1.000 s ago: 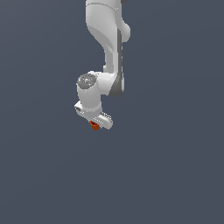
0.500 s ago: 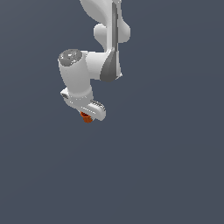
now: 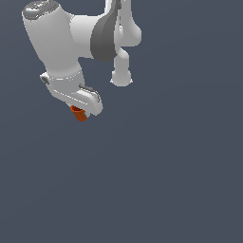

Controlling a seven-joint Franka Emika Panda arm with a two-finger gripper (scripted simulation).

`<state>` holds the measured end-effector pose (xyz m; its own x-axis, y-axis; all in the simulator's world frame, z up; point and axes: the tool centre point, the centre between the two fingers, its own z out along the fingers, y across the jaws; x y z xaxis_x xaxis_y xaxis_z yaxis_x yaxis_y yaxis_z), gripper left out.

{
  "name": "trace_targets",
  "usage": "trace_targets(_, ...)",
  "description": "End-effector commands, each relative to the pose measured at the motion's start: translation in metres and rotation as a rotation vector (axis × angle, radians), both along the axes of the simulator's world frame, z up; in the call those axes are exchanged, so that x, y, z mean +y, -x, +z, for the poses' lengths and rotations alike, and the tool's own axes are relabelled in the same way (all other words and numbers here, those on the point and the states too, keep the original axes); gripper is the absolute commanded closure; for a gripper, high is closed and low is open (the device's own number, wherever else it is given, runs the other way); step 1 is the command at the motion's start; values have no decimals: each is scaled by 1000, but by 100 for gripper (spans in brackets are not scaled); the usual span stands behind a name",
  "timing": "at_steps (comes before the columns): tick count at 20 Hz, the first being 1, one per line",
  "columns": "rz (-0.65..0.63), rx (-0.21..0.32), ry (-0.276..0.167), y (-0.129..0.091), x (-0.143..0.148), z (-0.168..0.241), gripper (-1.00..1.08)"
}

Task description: Pick up the object and move it to a goal position.

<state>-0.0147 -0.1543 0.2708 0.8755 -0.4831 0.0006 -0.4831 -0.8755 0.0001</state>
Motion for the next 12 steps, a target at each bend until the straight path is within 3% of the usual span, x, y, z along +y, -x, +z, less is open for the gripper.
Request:
trace_targets(1,0,0,0,-3,-8,26,108)
trace_targets(12,1,0,0,-17,-33,103,108)
